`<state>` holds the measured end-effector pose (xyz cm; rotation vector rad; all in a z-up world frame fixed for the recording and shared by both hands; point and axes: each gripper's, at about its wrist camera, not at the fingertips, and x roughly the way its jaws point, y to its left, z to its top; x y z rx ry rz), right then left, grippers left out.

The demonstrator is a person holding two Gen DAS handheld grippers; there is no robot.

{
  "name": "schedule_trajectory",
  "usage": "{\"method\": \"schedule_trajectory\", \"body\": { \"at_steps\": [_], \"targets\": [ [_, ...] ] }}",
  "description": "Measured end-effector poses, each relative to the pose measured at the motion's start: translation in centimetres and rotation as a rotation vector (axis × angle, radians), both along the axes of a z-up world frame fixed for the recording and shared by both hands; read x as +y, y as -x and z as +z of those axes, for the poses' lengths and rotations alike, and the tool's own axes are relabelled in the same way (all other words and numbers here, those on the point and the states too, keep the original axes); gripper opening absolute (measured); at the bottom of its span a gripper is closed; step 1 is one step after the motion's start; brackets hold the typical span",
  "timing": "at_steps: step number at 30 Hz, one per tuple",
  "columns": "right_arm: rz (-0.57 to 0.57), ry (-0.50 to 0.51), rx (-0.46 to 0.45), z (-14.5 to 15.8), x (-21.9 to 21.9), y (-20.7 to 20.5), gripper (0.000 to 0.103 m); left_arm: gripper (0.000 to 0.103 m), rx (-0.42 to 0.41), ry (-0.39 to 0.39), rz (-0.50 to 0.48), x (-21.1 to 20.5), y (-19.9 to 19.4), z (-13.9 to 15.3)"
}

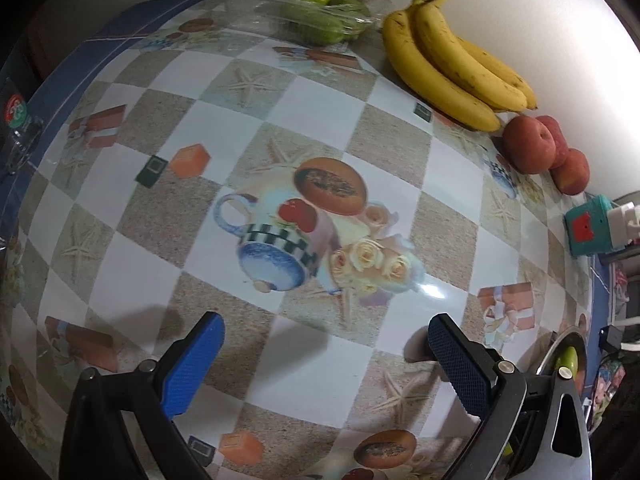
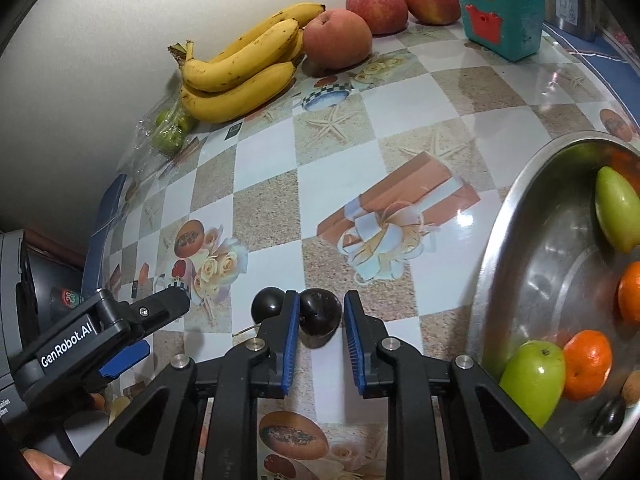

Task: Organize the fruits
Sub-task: 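Close the right tool on one dark plum while the left tool grasps the other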

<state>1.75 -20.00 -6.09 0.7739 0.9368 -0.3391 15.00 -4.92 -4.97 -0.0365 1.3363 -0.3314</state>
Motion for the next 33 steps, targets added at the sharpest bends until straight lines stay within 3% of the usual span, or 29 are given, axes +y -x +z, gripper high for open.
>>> {"method": "schedule_trajectory", "body": {
  "at_steps": [7, 15, 17, 25, 29, 33],
  "targets": [
    [-0.027, 0.06, 0.03, 0.6, -0.7, 1.0, 0.023, 0.103, 0.016, 0.044, -0.077, -2.6, 0.4, -0.6],
    [-0.049, 0.048, 0.042, 0.3, -1.5, 1.7, 0.023, 0.101, 0.002, 0.038, -0.13, -5.0, 1.0, -1.3],
    [-0.053, 0.043, 0.043, 0.3, -1.6, 1.8, 0.023, 0.091, 0.002, 0.049, -0.138, -5.4, 1.0, -1.2],
    [-0.055, 0.037, 0.045, 0.2, -1.8, 2.0, 0.024, 0.069, 0.022, 0.102, -0.167, -6.5, 1.5, -1.7],
    [-0.057, 0.035, 0.044, 0.2, -1.8, 2.0, 0.024, 0.047, 0.033, 0.121, -0.169, -6.9, 1.5, -1.9],
    [-0.059, 0.031, 0.044, 0.2, -1.7, 2.1, 0.024, 0.042, 0.051, 0.149, -0.169, -6.8, 1.6, -2.0]
  ]
}}
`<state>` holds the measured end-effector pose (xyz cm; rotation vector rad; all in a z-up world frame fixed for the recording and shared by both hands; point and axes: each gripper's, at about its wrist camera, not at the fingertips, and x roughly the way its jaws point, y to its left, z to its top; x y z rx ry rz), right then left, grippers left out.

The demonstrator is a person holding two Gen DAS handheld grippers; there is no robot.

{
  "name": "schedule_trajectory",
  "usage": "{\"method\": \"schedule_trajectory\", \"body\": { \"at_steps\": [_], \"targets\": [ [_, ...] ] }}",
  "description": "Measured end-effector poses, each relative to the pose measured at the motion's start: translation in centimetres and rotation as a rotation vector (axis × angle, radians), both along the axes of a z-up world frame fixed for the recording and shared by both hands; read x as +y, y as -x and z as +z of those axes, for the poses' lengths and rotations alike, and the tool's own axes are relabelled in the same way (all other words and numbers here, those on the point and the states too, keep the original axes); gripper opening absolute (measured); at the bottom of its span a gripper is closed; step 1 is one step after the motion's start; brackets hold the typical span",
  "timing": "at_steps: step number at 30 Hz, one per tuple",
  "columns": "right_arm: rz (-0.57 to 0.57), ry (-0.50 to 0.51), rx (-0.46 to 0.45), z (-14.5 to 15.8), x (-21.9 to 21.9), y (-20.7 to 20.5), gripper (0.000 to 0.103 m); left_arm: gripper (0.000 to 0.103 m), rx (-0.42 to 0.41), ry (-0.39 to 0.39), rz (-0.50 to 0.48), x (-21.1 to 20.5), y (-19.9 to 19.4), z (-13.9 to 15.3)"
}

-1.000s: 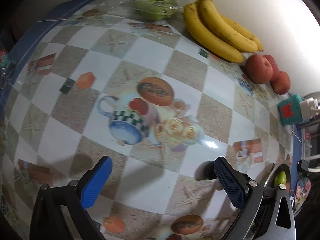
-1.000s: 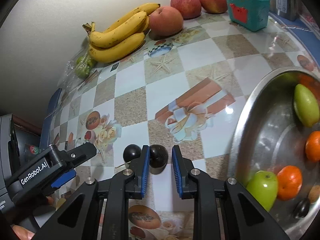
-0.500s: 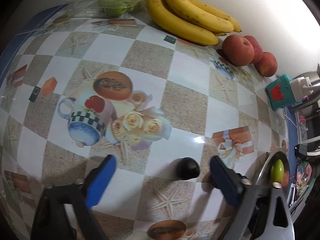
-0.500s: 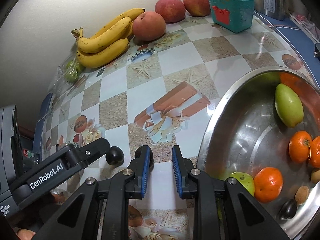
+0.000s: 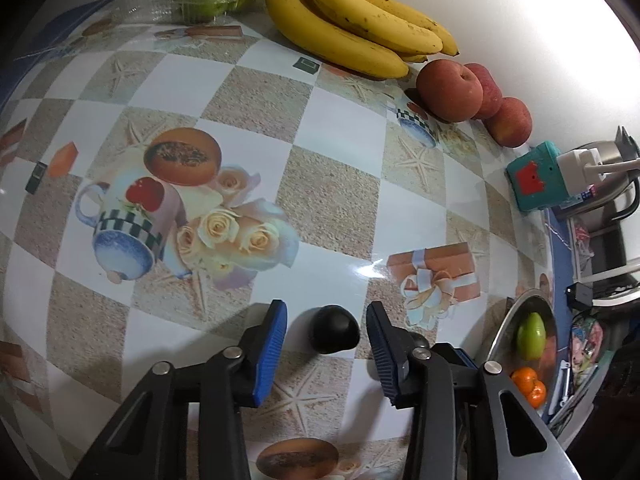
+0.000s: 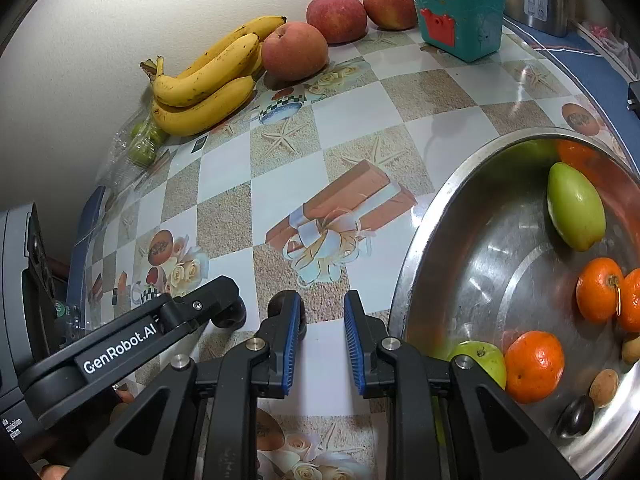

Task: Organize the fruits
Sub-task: 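Close the right tool on one dark plum while the left tool grasps the other, then lift both dark plums and carry them over the steel bowl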

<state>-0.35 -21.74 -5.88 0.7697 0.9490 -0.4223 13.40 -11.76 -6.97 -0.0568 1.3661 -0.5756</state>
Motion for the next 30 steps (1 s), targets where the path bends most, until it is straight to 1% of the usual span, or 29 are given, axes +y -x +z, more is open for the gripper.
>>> {"method": "schedule_trajectory", "body": {
  "at_steps": [2, 8, 17, 21, 26, 30],
  "targets": [
    [-0.001, -0.003, 0.0, 0.0, 0.0, 0.0, 0.024, 0.034, 0.011, 0.01, -0.003, 0.3, 0.2, 0.0],
    [-0.002, -0.007, -0.002, 0.0, -0.1, 0.1, 0.023, 0.029, 0.016, 0.01, -0.003, 0.1, 0.3, 0.0],
    [-0.013, -0.007, -0.013, 0.3, -0.3, 0.3, 0.024, 0.028, 0.027, 0.034, 0.007, 0.7, 0.2, 0.6],
    [-0.024, -0.007, -0.04, 0.7, -0.5, 0.6, 0.024, 0.028, 0.034, 0.035, 0.032, 1.5, -0.2, 1.0],
    [0.006, -0.011, -0.065, 0.9, 0.1, 0.0, 0.024, 0.028, 0.038, 0.037, 0.067, 2.8, -0.8, 1.3],
    [0.019, 0.001, -0.048, 0.4, 0.3, -0.5, 0.024, 0.028, 0.035, 0.038, 0.084, 3.4, -1.0, 1.7]
  ]
}}
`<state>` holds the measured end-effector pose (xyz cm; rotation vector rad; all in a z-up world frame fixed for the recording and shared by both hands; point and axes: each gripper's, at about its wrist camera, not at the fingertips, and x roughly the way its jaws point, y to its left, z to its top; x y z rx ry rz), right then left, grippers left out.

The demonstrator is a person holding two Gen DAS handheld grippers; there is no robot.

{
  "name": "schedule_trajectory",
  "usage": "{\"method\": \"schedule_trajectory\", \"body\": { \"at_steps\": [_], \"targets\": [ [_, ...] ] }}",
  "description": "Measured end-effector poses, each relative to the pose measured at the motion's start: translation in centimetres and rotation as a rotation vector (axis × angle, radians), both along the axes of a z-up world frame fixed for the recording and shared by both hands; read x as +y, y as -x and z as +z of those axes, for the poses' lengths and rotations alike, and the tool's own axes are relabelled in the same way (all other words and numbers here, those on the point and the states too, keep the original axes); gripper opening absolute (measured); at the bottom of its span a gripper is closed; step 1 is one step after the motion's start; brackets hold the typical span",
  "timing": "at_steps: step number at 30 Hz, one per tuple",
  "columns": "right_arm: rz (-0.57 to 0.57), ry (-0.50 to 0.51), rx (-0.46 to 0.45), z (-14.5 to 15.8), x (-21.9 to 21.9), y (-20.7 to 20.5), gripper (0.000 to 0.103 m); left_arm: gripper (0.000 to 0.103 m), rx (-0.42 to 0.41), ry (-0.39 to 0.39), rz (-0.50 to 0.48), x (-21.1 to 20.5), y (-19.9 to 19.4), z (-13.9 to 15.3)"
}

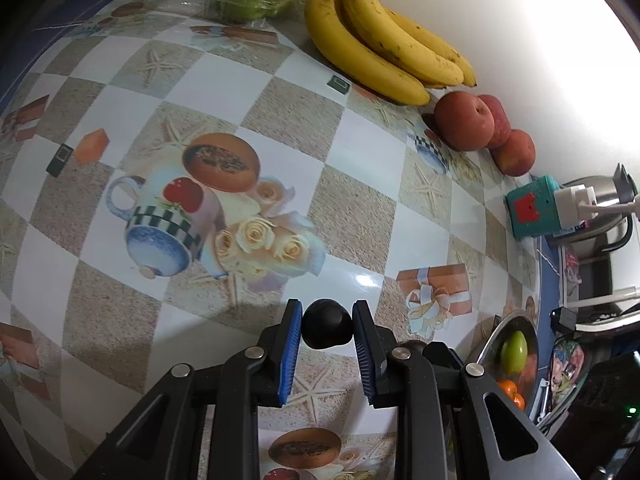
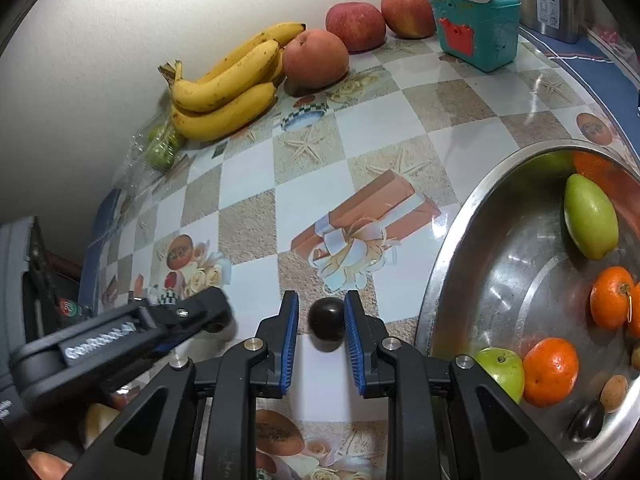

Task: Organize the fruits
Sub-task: 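Lift both dark plums and carry them over the steel bowl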

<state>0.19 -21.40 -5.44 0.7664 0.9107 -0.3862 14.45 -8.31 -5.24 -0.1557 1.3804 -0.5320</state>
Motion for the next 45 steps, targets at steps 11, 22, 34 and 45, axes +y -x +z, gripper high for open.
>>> {"method": "schedule_trajectory", "body": {
  "at_steps": [11, 22, 34, 45],
  "targets": [
    [0.001, 0.015, 0.032, -0.9, 0.0, -0.5, 0.032, 0.028, 0.005, -0.011, 0.023, 0.7, -0.3, 0.1],
    [0.055, 0.13, 0.105, -1.2, 1.2, -1.5, 0.032, 0.028, 0.006, -0.01, 0.027, 1.0, -0.4, 0.2],
    [0.071, 0.158, 0.117, -1.1, 1.5, -1.7, 0.032, 0.028, 0.008, -0.034, 0.031, 1.3, -0.3, 0.3],
    [0.056, 0.125, 0.084, -1.0, 1.1, -1.4, 0.027, 0.028, 0.01, -0.045, 0.035, 1.3, -0.1, 0.3]
  ]
}}
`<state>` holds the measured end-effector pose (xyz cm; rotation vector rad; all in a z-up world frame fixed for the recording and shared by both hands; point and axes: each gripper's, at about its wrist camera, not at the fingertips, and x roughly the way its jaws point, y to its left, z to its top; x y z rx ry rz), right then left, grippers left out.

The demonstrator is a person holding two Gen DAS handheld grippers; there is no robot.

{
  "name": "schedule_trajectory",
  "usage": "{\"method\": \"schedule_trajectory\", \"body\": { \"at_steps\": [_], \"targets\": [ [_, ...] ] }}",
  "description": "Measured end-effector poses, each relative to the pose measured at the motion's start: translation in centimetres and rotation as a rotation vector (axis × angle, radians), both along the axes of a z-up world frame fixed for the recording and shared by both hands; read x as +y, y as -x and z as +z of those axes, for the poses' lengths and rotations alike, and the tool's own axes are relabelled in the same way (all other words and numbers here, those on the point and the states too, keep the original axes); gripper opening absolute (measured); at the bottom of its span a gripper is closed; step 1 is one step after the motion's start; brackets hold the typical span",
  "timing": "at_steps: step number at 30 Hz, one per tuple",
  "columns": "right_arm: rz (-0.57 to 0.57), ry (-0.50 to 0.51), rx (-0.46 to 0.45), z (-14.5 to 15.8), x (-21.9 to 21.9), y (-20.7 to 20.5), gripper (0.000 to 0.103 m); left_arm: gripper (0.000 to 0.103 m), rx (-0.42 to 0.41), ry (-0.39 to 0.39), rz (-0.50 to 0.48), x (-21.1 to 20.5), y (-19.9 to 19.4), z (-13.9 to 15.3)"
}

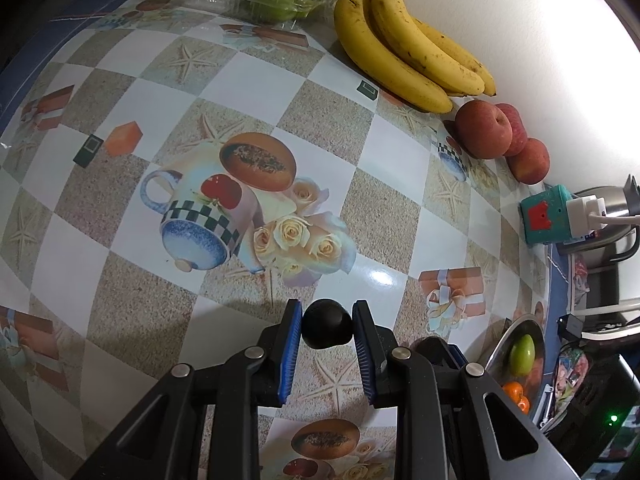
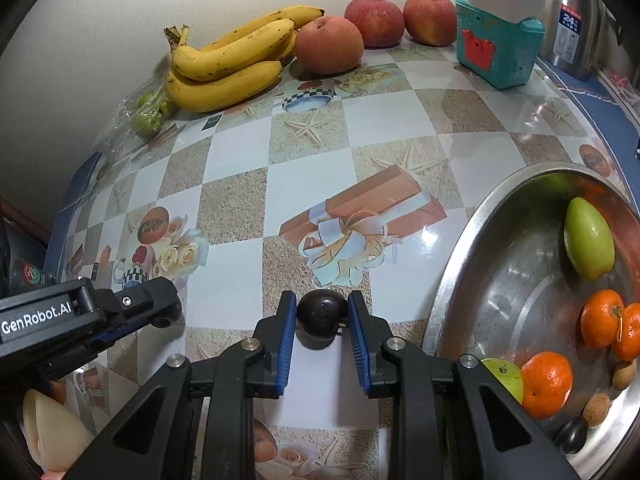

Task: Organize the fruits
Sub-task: 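Lift both dark plums and carry them over the steel bowl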

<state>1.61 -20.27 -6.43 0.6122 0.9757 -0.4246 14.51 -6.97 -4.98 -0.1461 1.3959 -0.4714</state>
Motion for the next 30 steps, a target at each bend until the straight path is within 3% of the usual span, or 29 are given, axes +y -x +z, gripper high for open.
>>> {"method": "schedule_trajectory", "body": {
  "at_steps": [18, 30],
  "targets": [
    [0.024, 0.069, 0.023, 0.1, 0.8, -0.5, 0.027, 0.028, 0.0, 0.003, -0.003, 0.0, 0.3, 0.0],
    [0.027, 0.076, 0.004, 2.9, 2.2, 1.2, 0.027, 0.028, -0.022, 0.028, -0.015, 0.9, 2.0, 1.6]
  ]
}}
